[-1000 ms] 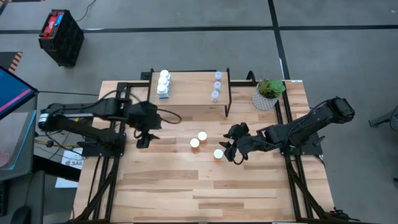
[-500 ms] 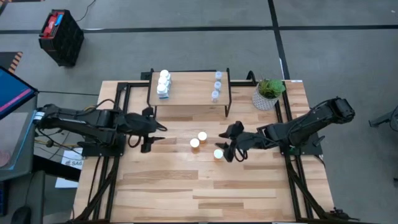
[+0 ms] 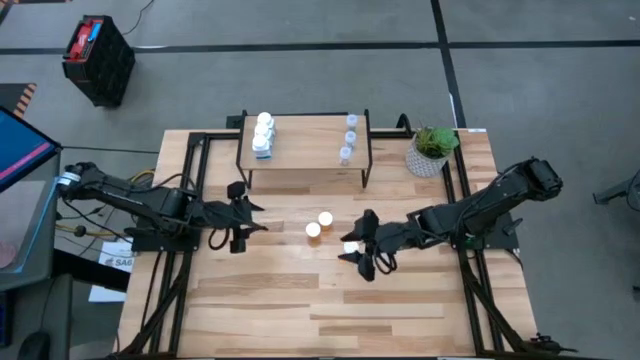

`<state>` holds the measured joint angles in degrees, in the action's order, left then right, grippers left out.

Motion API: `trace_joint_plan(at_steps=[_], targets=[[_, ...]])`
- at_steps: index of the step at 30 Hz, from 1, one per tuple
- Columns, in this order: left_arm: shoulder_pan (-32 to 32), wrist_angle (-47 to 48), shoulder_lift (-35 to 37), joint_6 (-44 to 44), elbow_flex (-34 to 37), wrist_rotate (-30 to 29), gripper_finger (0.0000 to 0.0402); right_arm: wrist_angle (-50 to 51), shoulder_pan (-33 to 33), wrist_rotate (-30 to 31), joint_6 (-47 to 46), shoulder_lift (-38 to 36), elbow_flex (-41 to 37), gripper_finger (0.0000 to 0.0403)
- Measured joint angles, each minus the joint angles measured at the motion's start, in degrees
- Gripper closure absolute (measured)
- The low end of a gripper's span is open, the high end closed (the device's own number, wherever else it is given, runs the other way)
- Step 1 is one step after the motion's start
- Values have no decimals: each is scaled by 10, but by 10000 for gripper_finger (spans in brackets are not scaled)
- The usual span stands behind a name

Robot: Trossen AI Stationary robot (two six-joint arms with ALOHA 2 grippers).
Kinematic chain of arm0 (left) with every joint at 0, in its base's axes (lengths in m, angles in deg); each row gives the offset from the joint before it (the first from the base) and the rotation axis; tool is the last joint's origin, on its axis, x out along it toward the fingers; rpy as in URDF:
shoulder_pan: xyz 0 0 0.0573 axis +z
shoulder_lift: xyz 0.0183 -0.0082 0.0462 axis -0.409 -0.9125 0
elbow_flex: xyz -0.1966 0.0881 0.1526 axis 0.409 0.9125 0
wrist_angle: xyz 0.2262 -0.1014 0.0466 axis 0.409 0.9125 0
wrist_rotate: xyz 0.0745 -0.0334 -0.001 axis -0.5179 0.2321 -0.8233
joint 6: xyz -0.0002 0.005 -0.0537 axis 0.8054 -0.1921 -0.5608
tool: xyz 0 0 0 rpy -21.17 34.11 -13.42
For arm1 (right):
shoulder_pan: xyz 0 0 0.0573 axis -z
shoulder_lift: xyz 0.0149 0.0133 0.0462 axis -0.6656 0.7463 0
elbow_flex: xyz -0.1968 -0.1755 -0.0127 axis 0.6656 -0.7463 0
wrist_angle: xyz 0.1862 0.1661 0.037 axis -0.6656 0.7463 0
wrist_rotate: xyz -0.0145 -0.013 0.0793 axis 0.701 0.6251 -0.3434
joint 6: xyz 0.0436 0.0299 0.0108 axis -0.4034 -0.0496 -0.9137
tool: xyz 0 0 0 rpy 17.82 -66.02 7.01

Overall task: Pick and place medicine bottles onto shelf by color
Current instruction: Put the bottom orange pill bottle on the shelf

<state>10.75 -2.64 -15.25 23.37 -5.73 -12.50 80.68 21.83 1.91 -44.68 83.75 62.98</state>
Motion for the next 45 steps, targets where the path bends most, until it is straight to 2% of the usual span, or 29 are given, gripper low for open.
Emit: trace_joint_plan(at_steps=[4,8,10,15,22,33,45], targets=[[-7,0,3,-5,0,-15,191,89,7,-1,41,52,81,138],[-10,2,4,-13,0,-15,191,231,19,-1,47,98,163,138],[-10,2,5,-17,0,-16,191,310,25,-2,47,120,194,138],[-10,11,3,-29,0,-15,191,417,27,-15,51,150,243,138],[-10,21,3,-42,0,-17,191,443,24,-22,86,150,244,138],[-10,19,3,-43,0,-18,191,407,25,-33,131,170,245,138],[-10,25,3,-45,0,-16,191,407,28,-36,77,171,245,123]])
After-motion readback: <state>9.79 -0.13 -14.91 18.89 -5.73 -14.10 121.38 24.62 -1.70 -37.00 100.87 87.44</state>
